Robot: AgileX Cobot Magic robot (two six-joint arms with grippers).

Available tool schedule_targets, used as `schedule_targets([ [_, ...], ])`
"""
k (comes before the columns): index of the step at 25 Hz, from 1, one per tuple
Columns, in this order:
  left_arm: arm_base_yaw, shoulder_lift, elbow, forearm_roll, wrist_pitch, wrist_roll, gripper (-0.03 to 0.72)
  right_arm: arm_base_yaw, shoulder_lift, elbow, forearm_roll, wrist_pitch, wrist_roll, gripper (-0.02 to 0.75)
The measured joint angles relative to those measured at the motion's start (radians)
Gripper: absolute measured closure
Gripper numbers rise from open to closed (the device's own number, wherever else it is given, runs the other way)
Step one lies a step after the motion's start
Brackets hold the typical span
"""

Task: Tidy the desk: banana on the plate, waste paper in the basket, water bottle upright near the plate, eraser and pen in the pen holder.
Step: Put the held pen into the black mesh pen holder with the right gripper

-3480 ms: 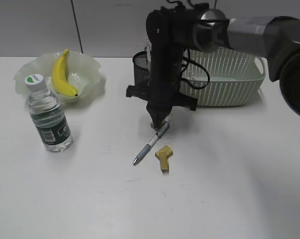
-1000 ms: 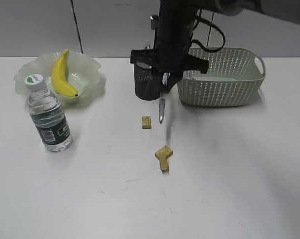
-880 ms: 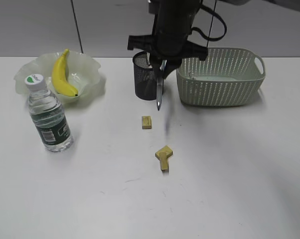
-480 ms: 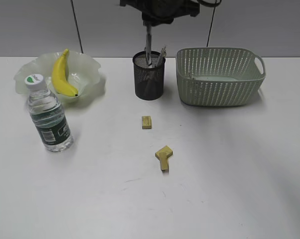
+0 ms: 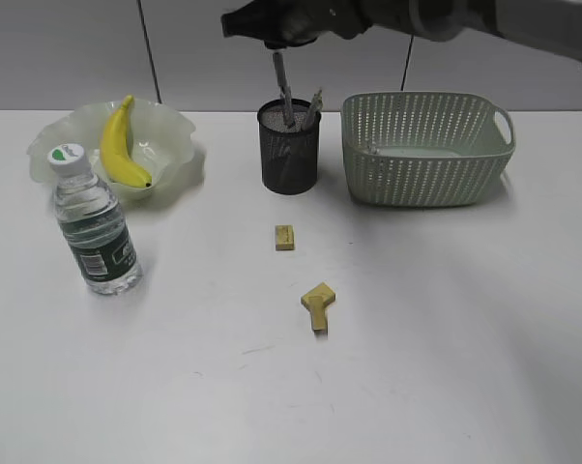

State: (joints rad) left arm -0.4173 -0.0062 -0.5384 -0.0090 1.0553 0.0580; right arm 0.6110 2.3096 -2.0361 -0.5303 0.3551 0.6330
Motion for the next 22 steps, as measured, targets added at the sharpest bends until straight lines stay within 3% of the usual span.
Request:
schedule_targets([
  [15,0.000,0.000,0.000,0.000,0.000,0.000,0.448,0.000,0.108,0.001,-0.002,0.010,0.002,0.612],
  [18,0.000,0.000,0.000,0.000,0.000,0.000,0.448,0.000,0.108,0.001,-0.001,0.010,0.003,0.557],
  [22,0.000,0.000,0.000,0.000,0.000,0.000,0.449,0.000,0.108,0.001,0.018,0.010,0.004,0.401],
])
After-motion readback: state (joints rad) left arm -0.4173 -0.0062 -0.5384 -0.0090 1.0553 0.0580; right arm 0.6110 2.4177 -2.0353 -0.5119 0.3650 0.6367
